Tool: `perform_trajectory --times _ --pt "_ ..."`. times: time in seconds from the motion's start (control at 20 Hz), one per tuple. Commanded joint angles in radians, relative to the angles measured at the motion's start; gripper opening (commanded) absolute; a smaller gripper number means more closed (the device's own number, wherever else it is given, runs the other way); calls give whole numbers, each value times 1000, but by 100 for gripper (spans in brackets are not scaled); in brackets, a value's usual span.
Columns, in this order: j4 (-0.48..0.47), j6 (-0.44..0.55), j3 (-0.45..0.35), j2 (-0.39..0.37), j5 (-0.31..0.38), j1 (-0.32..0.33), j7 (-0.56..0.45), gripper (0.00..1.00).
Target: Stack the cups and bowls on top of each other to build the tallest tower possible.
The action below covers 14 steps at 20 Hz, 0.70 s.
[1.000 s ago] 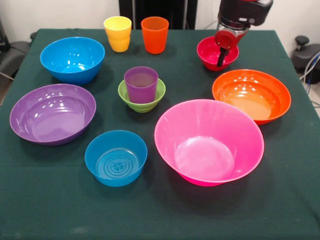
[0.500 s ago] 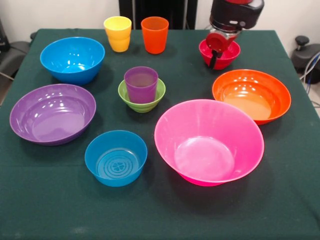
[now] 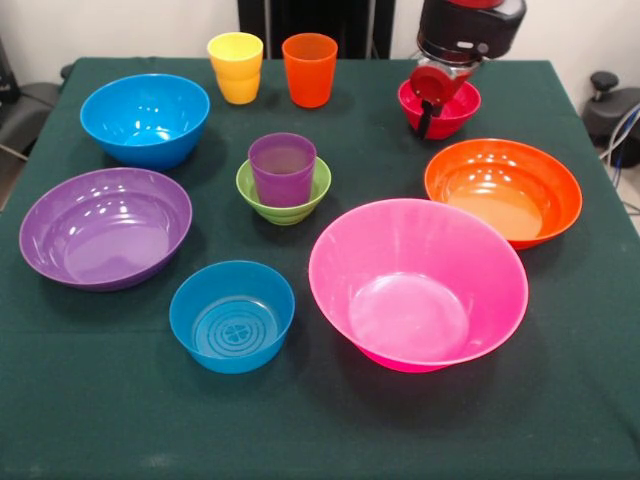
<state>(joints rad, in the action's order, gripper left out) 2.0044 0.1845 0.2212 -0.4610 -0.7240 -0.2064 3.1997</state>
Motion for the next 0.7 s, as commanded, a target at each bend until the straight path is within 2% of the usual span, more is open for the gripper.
perform_trajectory --times 0.05,0.4,0.6,0.7 --pt "-30 7 -102 2 37 -22 48 100" --pt "-40 -4 -108 20 28 -35 56 100" --pt "-82 40 -65 43 26 -82 64 100" --pt "-77 32 -80 38 31 -67 49 100"
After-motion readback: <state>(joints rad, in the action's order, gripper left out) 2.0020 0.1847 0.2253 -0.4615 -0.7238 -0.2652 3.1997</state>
